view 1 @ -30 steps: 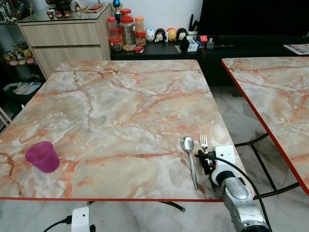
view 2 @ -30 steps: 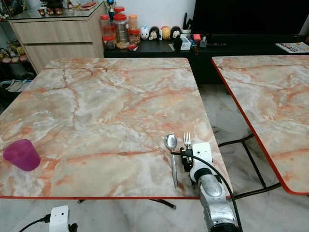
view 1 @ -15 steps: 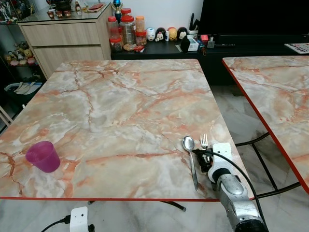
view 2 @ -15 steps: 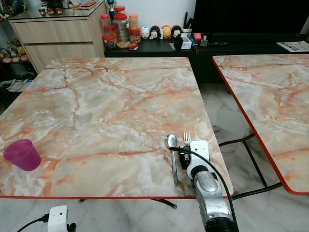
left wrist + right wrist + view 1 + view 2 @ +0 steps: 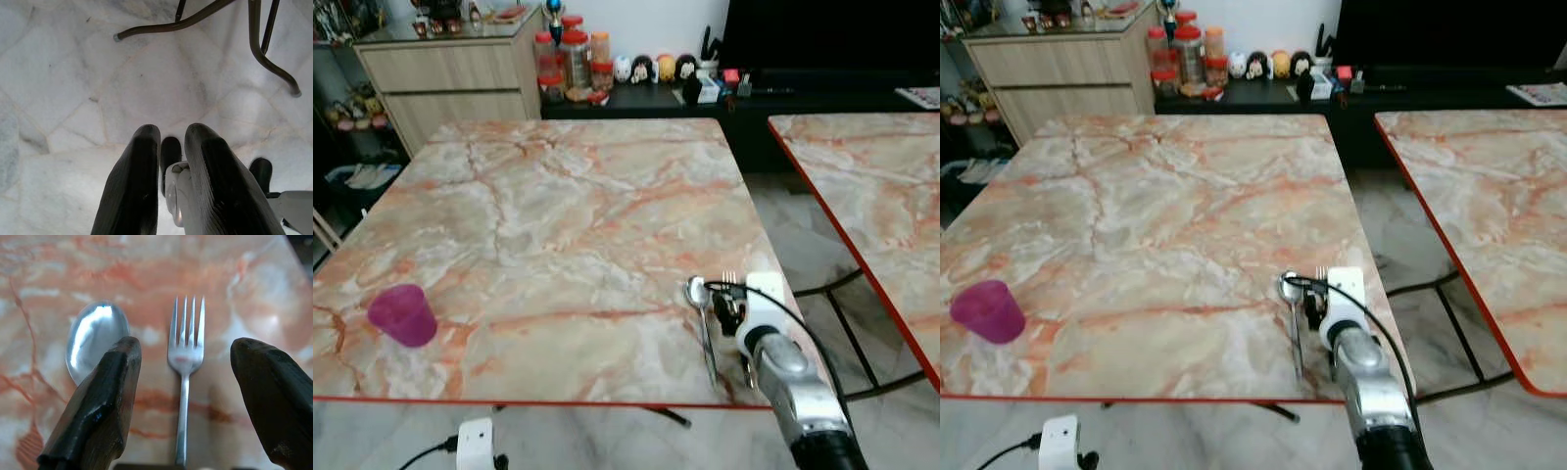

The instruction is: Setting the table

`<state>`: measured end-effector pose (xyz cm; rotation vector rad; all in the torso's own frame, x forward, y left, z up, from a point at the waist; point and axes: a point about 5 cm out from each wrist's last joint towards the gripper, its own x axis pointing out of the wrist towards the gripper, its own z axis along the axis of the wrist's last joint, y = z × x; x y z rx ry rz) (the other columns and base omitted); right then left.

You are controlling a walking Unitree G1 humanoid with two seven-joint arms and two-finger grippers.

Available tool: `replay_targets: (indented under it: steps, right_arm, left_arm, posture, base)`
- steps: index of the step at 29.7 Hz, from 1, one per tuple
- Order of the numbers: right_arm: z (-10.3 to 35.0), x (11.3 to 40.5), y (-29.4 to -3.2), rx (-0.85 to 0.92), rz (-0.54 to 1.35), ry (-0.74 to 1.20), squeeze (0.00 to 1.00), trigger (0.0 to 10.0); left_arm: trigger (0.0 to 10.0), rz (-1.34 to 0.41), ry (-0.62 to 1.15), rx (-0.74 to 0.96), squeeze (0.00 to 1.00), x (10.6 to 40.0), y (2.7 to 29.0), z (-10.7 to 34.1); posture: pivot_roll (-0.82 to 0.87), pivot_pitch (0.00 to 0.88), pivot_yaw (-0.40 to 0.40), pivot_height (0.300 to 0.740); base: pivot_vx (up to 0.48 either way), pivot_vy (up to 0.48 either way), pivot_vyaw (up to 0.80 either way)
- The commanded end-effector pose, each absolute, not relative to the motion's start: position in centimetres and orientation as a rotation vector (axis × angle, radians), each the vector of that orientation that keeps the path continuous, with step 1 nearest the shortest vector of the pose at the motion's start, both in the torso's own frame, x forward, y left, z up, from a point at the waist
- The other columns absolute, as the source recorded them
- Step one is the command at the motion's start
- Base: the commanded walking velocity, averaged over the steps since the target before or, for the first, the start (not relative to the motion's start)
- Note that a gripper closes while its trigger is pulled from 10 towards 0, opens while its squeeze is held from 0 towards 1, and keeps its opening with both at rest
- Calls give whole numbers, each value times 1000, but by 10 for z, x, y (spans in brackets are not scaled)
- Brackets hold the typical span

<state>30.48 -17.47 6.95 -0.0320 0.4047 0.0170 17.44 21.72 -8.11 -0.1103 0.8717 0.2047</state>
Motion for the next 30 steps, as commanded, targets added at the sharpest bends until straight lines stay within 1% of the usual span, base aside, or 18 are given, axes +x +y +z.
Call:
replay_targets:
  steps: [1,4,10,13,14,18,24,30]
  right_arm:
    - [80,304,-174,-34,19,394,0,10000]
    - [91,302,-173,-32,17,378,0,10000]
    - [93,293,-167,-26,31,379,0,10000]
    - [82,282,-164,-45,30,409,0,10000]
    - [76,272,-162,-57,23,437,0,10000]
    - [68,263,-163,-59,-3,471,0,10000]
    - [68,260,-171,-59,-48,467,0,10000]
    - [76,264,-178,-49,-76,413,0,10000]
  left_arm:
    - [10000,212,870,-131,0,175,218,-81]
    - [10000,219,873,-138,0,173,219,-81]
    - [10000,223,876,-146,0,172,218,-82]
    - [10000,221,876,-148,0,172,218,-82]
    - [10000,220,874,-149,0,172,217,-82]
    - [10000,219,873,-149,0,172,218,-82]
    - [10000,219,874,-146,0,172,219,-82]
    - [10000,215,867,-146,0,174,219,-81]
  posture:
    - [-37,0,-6,740]
    - [-40,0,-8,740]
    - [-48,0,-6,740]
    - [-49,0,-3,740]
    - [-51,0,-1,740]
    - [-53,0,0,740]
    - [-66,0,9,740]
    - [-68,0,12,740]
  base:
    - [0,0,0]
    - [0,0,0]
    - [0,0,0]
    - [0,0,0]
    - [0,0,0]
    - [0,0,0]
    - [0,0,0]
    - [0,0,0]
